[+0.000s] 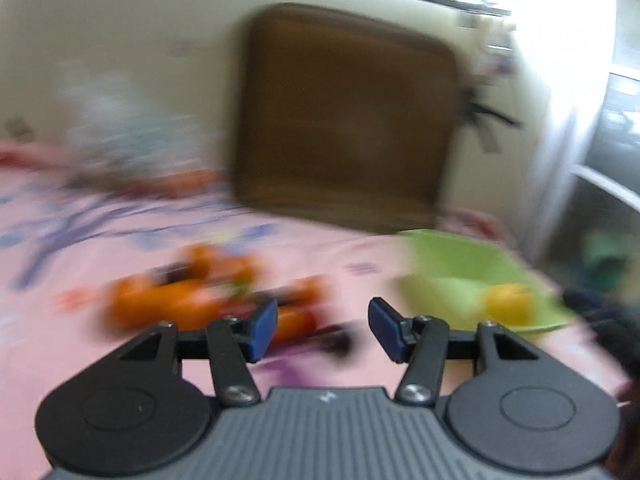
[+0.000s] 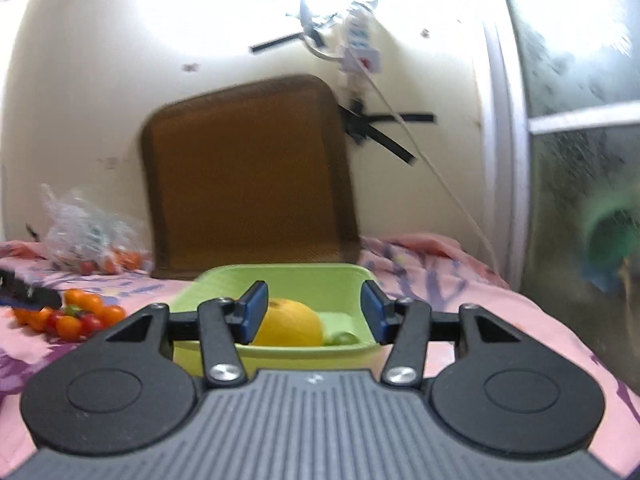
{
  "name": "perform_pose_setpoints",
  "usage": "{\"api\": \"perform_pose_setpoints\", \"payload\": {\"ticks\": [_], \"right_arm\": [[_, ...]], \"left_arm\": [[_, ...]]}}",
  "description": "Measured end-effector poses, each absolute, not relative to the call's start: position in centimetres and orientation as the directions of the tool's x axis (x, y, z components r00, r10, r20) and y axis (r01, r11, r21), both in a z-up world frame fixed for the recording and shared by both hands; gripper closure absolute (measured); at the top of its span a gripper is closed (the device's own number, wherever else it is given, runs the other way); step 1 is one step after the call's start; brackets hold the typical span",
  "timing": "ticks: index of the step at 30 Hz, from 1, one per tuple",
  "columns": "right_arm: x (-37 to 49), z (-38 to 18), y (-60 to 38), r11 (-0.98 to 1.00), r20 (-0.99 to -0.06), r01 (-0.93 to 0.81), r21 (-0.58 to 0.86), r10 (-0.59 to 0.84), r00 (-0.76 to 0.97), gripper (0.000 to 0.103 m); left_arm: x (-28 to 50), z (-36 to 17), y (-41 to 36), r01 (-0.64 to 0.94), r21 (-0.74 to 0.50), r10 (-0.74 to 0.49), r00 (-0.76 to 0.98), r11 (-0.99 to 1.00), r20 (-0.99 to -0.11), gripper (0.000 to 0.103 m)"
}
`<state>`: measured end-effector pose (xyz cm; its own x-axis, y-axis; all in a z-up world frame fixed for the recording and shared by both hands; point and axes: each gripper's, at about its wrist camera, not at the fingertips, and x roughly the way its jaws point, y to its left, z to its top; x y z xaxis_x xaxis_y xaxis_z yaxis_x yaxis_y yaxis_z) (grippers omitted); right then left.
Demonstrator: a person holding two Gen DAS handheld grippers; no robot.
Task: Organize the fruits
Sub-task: 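Lower both tomatoes into the green basket and open both tools, then grasp a mandarin with the right tool while the left grasps another mandarin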
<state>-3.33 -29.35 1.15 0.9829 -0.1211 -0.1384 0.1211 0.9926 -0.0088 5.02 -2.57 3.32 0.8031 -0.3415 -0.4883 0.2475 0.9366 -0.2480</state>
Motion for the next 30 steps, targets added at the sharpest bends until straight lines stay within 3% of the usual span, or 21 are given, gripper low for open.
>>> {"api": "perform_pose_setpoints", "payload": {"ticks": [4,10,18,21,30], "right_arm": [[-2.3,2.0,-26.1,0.998,-0.186,-0.056,-0.020,0.051,0.981,0.049],[1.4,1.4,-19.7,0.951,-0.350,-0.306,-0.043,0.273,0.896,0.050],[4.9,-0.2,-13.1,0.893,-0.442,-0.393,-0.222,0.267,0.856,0.052],[6.2,-0.8,-11.9,0.869,-0.463,-0.388,-0.308,0.219,0.859,0.059],[7.3,-0.1,-10.0,0.846,-0.467,-0.464,-0.265,0.308,0.829,0.059]], "left_arm": [[4.7,1.7,3.2,0.052,-0.198,-0.152,0.834,0.979,-0.531,0.052],[5.3,1.0,6.5,0.005,-0.279,-0.157,0.836,0.960,-0.526,0.052],[4.9,0.5,7.7,0.035,-0.382,-0.235,0.839,0.924,-0.491,0.052],[4.6,0.5,7.7,0.048,-0.390,-0.245,0.846,0.919,-0.473,0.052],[6.5,0.7,8.1,0.092,-0.451,-0.321,0.825,0.888,-0.464,0.051]]}}
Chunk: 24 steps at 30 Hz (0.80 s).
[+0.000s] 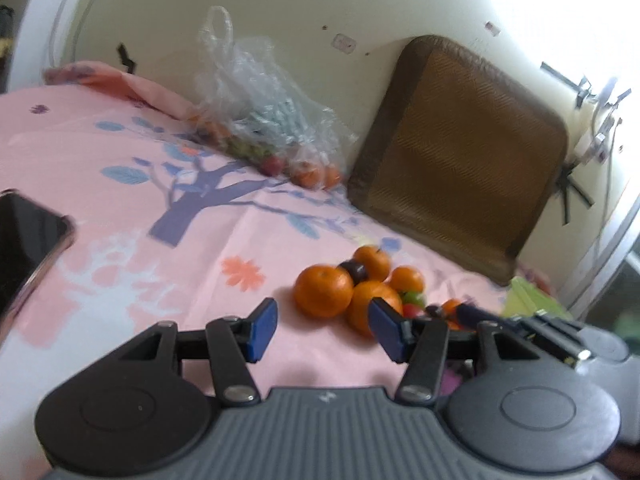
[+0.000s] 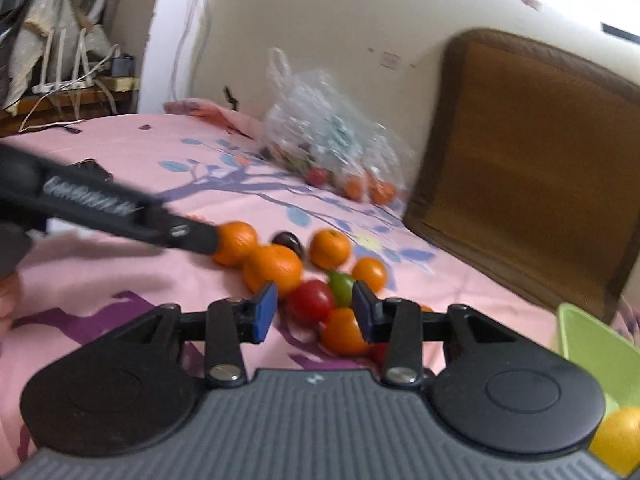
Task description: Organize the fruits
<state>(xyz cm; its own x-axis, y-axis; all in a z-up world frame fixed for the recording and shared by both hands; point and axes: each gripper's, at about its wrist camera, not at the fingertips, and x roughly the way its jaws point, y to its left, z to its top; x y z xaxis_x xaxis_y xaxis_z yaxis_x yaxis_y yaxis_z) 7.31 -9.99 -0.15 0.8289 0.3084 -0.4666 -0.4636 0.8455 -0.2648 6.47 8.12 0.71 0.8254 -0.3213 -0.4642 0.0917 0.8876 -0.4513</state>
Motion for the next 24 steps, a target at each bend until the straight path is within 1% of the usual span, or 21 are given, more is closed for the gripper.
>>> {"api": "perform_pose_setpoints", "payload": {"ticks": [3,6,9,11,13,14,16,20,21,24], "right_arm": [[7.6,-0.4,-8.4,0.814,-0.469,-0.504,-0.289,0.338,0.816,0.058],[8.3,-0.6,-7.0,0.791,-0.475,-0.519,-0.324,0.338,0.812,0.058],[9.5,-1.1,-6.2,0.777,-0.497,-0.523,-0.349,0.320,0.806,0.057],[10.1,-1.5,-5.9,0.768,-0.521,-0.533,-0.355,0.311,0.795,0.058],[9.9,-1.8,-5.7,0.753,-0.515,-0.535,-0.382,0.307,0.800,0.060],[9.7,-1.8,-5.6,0.750,-0.510,-0.533,-0.391,0.305,0.804,0.060],[9.0,-1.5,-6.0,0.765,-0.491,-0.522,-0.377,0.313,0.813,0.061],[5.9,-0.2,-7.9,0.791,-0.435,-0.503,-0.348,0.339,0.834,0.061],[4.7,0.1,-8.6,0.793,-0.418,-0.498,-0.350,0.344,0.841,0.061],[1.3,0.4,-11.1,0.809,-0.379,-0.452,-0.376,0.312,0.872,0.061]], "left_arm": [[8.2,1.2,8.0,0.098,-0.443,-0.321,0.825,0.891,-0.465,0.051],[10.1,0.9,7.8,0.093,-0.458,-0.335,0.811,0.884,-0.481,0.051],[11.0,0.1,7.6,0.069,-0.460,-0.329,0.791,0.885,-0.515,0.051],[11.0,0.0,8.1,0.065,-0.476,-0.332,0.799,0.877,-0.501,0.052],[11.3,-0.3,8.3,0.064,-0.492,-0.346,0.789,0.868,-0.507,0.058],[11.3,-0.4,8.3,0.079,-0.498,-0.362,0.786,0.863,-0.502,0.065],[11.0,-0.2,8.0,0.093,-0.476,-0.354,0.794,0.875,-0.495,0.066],[8.8,0.7,7.8,0.195,-0.456,-0.388,0.840,0.868,-0.380,0.066],[8.5,0.8,7.7,0.217,-0.452,-0.403,0.837,0.865,-0.369,0.066],[8.0,0.9,6.9,0.314,-0.462,-0.499,0.790,0.829,-0.357,0.066]]}}
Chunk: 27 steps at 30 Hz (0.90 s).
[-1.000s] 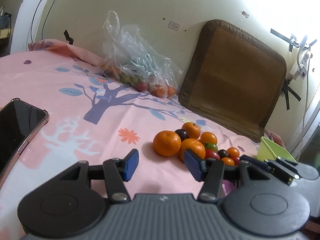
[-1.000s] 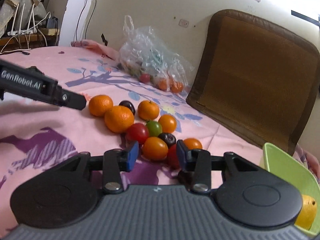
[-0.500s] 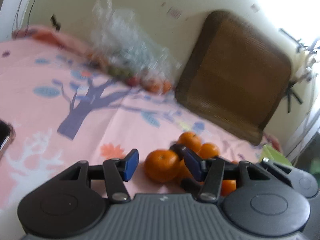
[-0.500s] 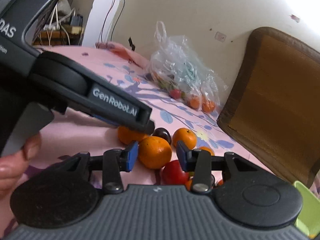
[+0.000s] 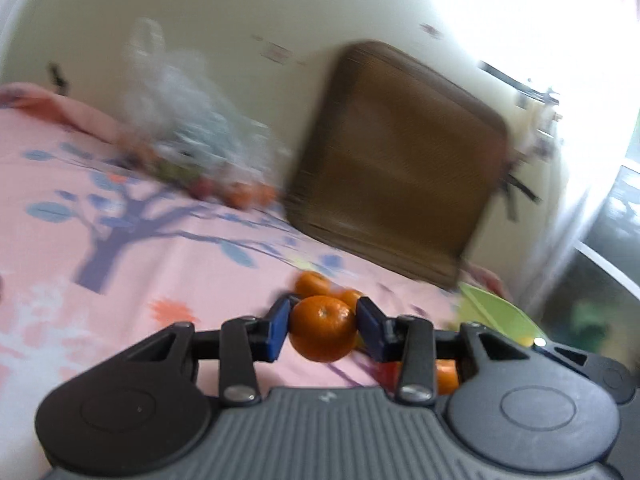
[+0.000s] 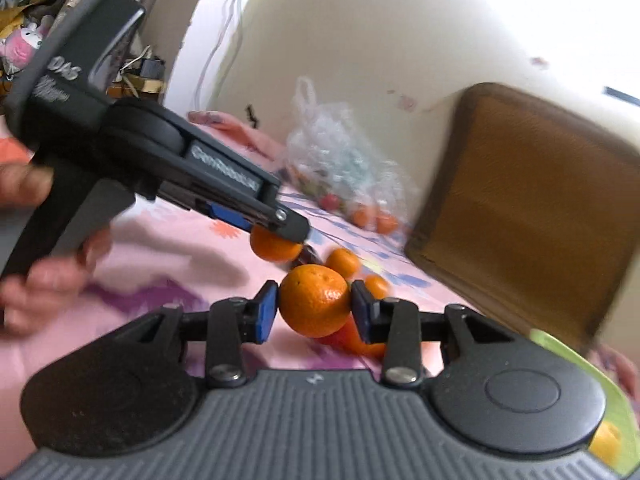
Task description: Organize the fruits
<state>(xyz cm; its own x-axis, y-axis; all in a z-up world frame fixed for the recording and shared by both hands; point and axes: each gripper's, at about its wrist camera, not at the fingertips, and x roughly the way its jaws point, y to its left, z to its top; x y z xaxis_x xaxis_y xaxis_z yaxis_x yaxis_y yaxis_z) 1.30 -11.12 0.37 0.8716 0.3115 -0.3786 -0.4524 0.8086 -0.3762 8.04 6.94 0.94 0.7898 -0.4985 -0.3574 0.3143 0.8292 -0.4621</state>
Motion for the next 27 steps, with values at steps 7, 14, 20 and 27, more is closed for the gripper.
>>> {"api": "perform_pose_setpoints", "payload": {"ticks": [7,14,20,27], "right_arm": [[-1.4,-0.6,-18.8,0.886,-0.459,-0.375,-0.274,0.222,0.860,0.061],[-0.6,-0.9,-20.4,0.883,-0.535,-0.451,-0.128,0.321,0.781,0.049],[0.0,-0.9,-21.3,0.881,-0.554,-0.472,-0.014,0.386,0.737,0.041],[-0.2,-0.6,-22.2,0.874,-0.539,-0.485,0.041,0.428,0.726,0.041]], "left_arm": [[4.3,1.0,0.6,0.495,-0.375,-0.619,0.674,0.784,-0.403,0.064],[3.4,0.5,-2.8,0.450,-0.218,-0.495,0.705,0.866,-0.509,0.061],[4.6,-0.1,-1.4,0.344,-0.285,-0.446,0.711,0.895,-0.543,0.062],[4.1,0.1,-1.8,0.268,-0.242,-0.360,0.748,0.933,-0.558,0.056]]}}
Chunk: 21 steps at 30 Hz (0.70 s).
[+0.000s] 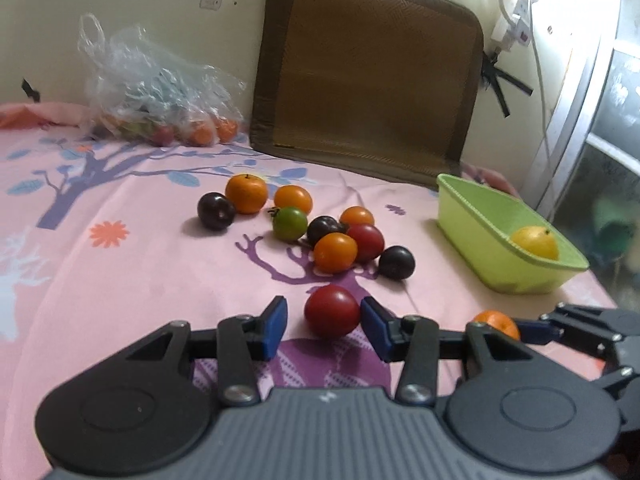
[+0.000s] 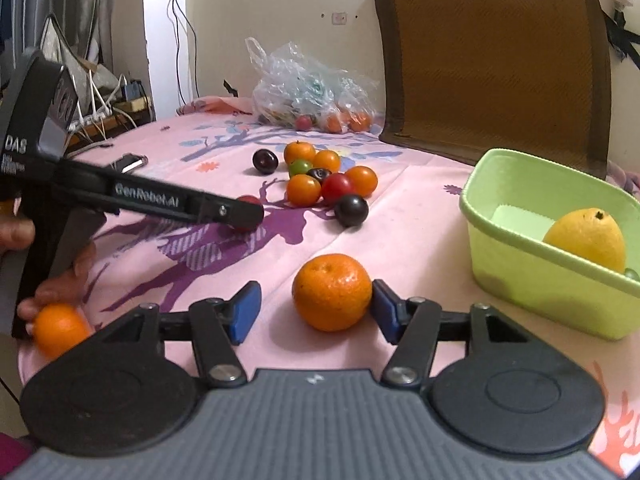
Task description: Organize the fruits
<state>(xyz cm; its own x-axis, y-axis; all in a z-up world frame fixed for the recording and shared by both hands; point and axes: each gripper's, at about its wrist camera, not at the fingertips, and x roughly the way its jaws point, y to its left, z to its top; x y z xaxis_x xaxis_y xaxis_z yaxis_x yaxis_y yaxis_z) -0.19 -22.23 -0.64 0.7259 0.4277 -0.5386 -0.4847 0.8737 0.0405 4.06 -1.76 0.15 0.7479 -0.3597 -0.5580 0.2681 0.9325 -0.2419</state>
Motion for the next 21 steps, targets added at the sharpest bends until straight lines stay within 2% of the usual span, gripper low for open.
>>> {"api": "perform_pose_setpoints", "payload": {"ticks": [1,2,3,4,6,7,10,15,20,21], "right_arm": [[-0.3,-0.6,-22.5,0.873,-0.529,-0.484,0.054,0.436,0.728,0.040],[-0.3,-0.5,-22.8,0.873,-0.519,-0.483,0.067,0.444,0.730,0.039],[-0.1,-0.5,-23.1,0.869,-0.511,-0.488,0.080,0.456,0.728,0.037],[-0.1,-0.5,-23.2,0.865,-0.509,-0.494,0.089,0.466,0.724,0.035],[0.2,-0.6,-22.9,0.862,-0.523,-0.501,0.082,0.465,0.715,0.035],[0.3,-0.6,-22.7,0.863,-0.528,-0.499,0.079,0.461,0.713,0.035],[0.4,-0.5,-23.4,0.873,-0.505,-0.476,0.106,0.460,0.731,0.035],[0.0,0.0,-25.1,0.896,-0.425,-0.411,0.167,0.441,0.790,0.035],[-1.2,0.3,-25.2,0.921,-0.425,-0.368,0.130,0.387,0.818,0.037],[-1.5,0.3,-25.3,0.921,-0.428,-0.368,0.127,0.385,0.818,0.040]], "left_arm": [[3.5,0.3,-1.9,0.233,-0.233,-0.326,0.759,0.944,-0.564,0.052],[2.5,0.5,-2.1,0.178,-0.230,-0.280,0.775,0.957,-0.567,0.039],[1.2,0.6,-2.2,0.105,-0.224,-0.216,0.805,0.969,-0.553,0.009],[0.1,0.4,-2.5,-0.002,-0.207,-0.115,0.828,0.978,-0.549,0.002],[-0.7,0.3,-2.9,-0.257,-0.170,0.125,0.826,0.951,-0.549,0.000],[-0.5,0.3,-3.0,-0.292,-0.186,0.149,0.825,0.938,-0.545,0.000],[1.2,0.2,-3.4,-0.192,-0.207,0.045,0.827,0.959,-0.560,0.000],[1.9,0.7,-3.6,-0.028,-0.256,-0.101,0.874,0.966,-0.476,0.000],[-0.2,1.0,-4.3,0.131,-0.244,-0.219,0.898,0.961,-0.382,0.000],[-1.1,1.1,-4.4,0.167,-0.230,-0.244,0.900,0.959,-0.362,0.000]]}}
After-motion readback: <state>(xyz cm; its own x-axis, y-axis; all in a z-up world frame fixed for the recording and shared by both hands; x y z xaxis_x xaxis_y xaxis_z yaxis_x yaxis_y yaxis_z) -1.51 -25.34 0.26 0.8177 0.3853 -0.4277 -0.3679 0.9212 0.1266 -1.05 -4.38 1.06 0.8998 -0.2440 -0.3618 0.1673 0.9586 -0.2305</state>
